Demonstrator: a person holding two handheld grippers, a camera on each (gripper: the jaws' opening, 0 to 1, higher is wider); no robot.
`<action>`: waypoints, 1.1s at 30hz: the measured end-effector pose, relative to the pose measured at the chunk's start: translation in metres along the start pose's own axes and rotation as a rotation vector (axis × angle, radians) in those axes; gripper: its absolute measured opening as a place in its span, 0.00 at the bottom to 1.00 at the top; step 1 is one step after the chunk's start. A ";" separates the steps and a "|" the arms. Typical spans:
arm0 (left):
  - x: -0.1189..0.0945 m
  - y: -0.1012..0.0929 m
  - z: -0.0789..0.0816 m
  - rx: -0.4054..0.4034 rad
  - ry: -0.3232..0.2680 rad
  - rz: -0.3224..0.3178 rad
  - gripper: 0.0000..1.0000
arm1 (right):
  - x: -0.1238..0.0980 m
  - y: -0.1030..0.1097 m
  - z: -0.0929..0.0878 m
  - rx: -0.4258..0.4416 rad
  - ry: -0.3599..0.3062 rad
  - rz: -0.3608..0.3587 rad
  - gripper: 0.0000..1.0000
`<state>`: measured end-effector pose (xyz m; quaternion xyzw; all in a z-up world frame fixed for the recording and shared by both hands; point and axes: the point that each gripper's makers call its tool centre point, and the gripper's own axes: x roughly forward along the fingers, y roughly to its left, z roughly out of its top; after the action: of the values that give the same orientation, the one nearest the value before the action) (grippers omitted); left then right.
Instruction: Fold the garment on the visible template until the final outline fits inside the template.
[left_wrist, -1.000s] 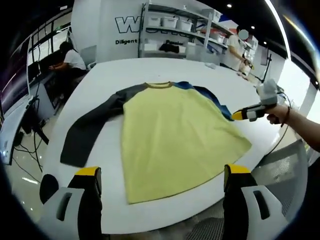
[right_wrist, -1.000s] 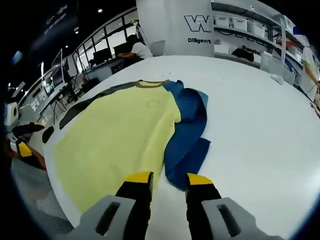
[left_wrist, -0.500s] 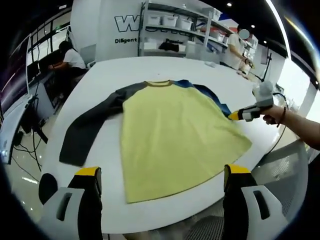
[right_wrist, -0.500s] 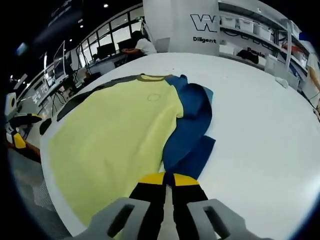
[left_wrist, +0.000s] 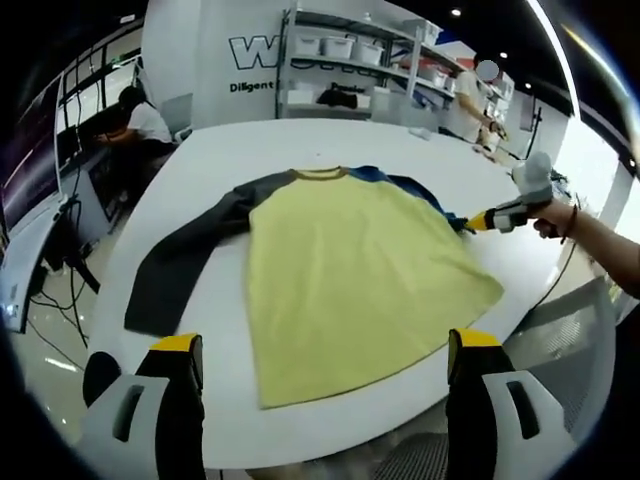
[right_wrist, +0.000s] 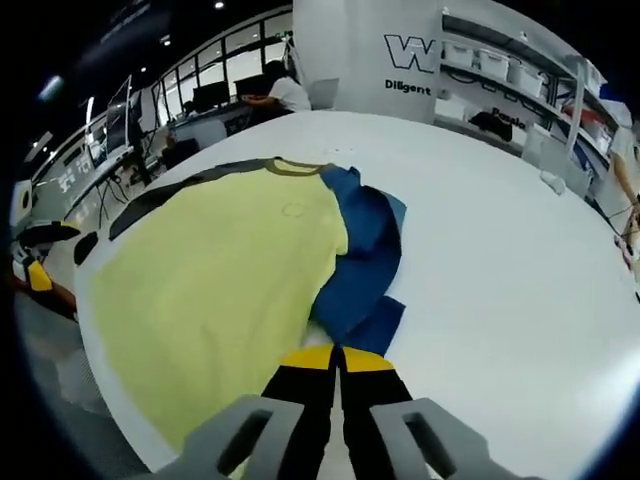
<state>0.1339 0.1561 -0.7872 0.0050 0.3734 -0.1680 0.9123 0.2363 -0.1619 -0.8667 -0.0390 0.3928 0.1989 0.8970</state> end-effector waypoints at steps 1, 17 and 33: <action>0.000 0.000 -0.001 0.001 0.001 -0.001 0.99 | 0.000 0.000 0.000 -0.001 -0.002 0.003 0.00; -0.007 0.008 0.002 0.039 -0.001 0.009 0.99 | -0.063 -0.084 0.051 -0.025 -0.007 -0.202 0.00; -0.011 0.022 0.017 0.073 -0.070 0.065 0.99 | -0.065 -0.169 0.070 -0.170 0.104 -0.341 0.00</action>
<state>0.1445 0.1778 -0.7699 0.0446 0.3345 -0.1521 0.9290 0.3098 -0.3228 -0.7864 -0.1909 0.4079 0.0741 0.8898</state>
